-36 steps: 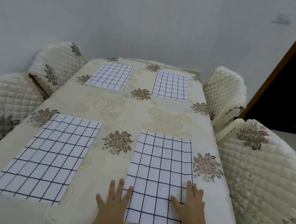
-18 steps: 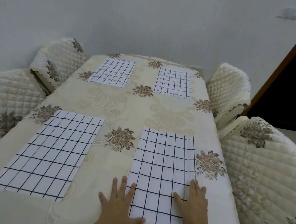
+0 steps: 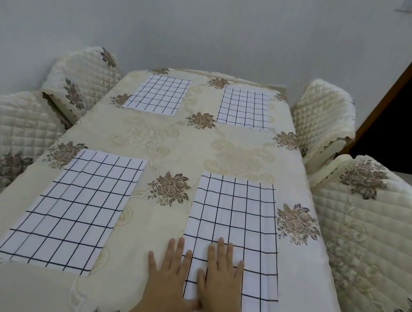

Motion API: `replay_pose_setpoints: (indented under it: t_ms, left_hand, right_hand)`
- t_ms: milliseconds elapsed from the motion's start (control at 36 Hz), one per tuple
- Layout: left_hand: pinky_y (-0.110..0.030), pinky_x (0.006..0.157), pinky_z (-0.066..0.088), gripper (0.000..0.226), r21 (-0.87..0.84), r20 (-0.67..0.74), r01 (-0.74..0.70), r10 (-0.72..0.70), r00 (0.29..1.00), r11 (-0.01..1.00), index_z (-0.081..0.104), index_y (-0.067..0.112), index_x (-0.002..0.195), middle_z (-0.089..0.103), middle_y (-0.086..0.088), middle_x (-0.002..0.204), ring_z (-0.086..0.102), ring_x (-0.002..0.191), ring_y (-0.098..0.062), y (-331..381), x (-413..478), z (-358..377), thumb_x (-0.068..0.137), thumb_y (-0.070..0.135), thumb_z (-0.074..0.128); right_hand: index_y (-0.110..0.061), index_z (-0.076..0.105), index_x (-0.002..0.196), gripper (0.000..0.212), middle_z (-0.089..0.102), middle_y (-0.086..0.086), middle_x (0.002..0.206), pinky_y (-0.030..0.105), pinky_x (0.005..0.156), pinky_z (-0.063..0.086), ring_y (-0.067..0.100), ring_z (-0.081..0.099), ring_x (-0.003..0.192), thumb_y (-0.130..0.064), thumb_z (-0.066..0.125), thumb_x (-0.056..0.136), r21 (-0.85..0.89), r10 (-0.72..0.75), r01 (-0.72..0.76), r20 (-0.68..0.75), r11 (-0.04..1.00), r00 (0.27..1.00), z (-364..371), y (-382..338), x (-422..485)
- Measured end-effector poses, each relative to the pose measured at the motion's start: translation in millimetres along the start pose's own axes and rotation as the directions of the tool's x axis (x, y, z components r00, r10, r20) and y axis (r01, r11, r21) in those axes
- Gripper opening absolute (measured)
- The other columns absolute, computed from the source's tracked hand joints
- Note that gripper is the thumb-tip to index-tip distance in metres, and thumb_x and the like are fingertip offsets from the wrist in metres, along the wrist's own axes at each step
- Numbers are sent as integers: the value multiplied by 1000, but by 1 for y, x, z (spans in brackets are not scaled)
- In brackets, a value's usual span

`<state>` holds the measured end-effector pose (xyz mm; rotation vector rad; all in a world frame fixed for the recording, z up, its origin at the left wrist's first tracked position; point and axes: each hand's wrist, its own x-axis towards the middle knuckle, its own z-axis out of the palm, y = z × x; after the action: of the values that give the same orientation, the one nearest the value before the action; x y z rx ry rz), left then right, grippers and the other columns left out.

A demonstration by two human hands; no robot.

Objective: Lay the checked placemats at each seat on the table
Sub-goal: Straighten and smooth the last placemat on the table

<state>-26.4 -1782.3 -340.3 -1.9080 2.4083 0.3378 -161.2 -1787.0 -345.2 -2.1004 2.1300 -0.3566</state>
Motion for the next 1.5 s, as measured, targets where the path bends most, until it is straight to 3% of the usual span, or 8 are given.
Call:
replay_pose_setpoints:
  t_ms: [222, 361, 611, 750, 1000, 1222, 1389, 1500]
  left_hand:
    - [-50, 111, -10, 108, 16, 14, -57, 57, 998, 998, 2, 11, 149, -3, -3, 158, -5, 146, -17, -5, 1, 12, 73, 85, 13]
    - [-59, 99, 23, 105, 96, -33, -47, 51, 998, 994, 38, 11, 136, 4, -3, 157, -4, 146, -18, -8, 4, 18, 71, 87, 10]
    - [-55, 82, 45, 94, 111, -51, -19, 25, 998, 994, 40, 11, 136, 4, -4, 158, -1, 146, -18, -7, 3, 13, 79, 82, 15]
    - [-59, 94, 41, 84, 89, -40, -15, 18, 999, 996, 52, 19, 132, 35, 2, 145, 42, 132, -13, 1, 5, -15, 90, 63, -5]
    - [-54, 92, 35, 32, 206, -345, -33, 104, 933, 978, 66, 14, 66, 69, -9, 87, 66, 99, -31, 15, 34, -12, 75, 24, 37]
    - [-48, 96, 38, 33, 150, -303, -88, 130, 944, 985, 70, 8, 80, 68, -15, 110, 60, 114, -30, 16, 61, 2, 74, 19, 40]
    - [-37, 107, 16, 46, -5, -334, -137, 127, 934, 991, 43, 15, 132, 45, 0, 142, -3, 144, -7, -2, 58, 17, 96, 30, 19]
    - [-45, 105, 26, 52, 26, -265, -95, 98, 959, 995, 35, 18, 137, 44, 0, 144, 21, 140, -15, -2, 54, 10, 87, 35, 32]
  right_hand:
    - [-23, 34, 139, 51, 7, -8, 158, 45, 108, 8, 14, -6, 146, -43, 18, 95, -37, -28, 29, 35, 999, 999, 8, 17, -9]
    - [-21, 36, 139, 62, 38, -4, 147, 48, 103, 17, 12, -10, 145, -51, 4, 95, -34, 92, -90, 66, 995, 994, -2, 46, -11]
    - [-16, 36, 138, 65, 42, 2, 145, 47, 96, 22, 22, 29, 133, -51, 2, 95, -57, 193, -189, 73, 980, 979, -23, 91, -22]
    - [-11, 55, 122, 57, 57, 9, 130, 52, 97, 23, 29, 47, 121, -47, 24, 90, -96, 145, -150, -58, 984, 988, -22, 86, -16]
    - [-6, 68, 91, 46, 67, 16, 101, 57, 80, 49, 35, 65, 96, -36, 38, 74, -27, 88, -91, -71, 996, 994, -32, 40, 28]
    - [-13, 67, 109, 51, 64, 10, 122, 50, 79, 53, 29, 63, 110, -35, 35, 75, -32, -29, 34, 163, 999, 986, -12, 11, 45]
    - [-18, 44, 132, 54, 50, 2, 139, 49, 101, 39, 21, 36, 130, -42, 34, 85, -11, -74, 75, 71, 997, 995, -1, 24, 40]
    - [-20, 36, 138, 55, 45, -1, 144, 47, 104, 23, 19, 29, 133, -46, 27, 90, -43, -34, 36, 63, 998, 997, -2, 37, 43]
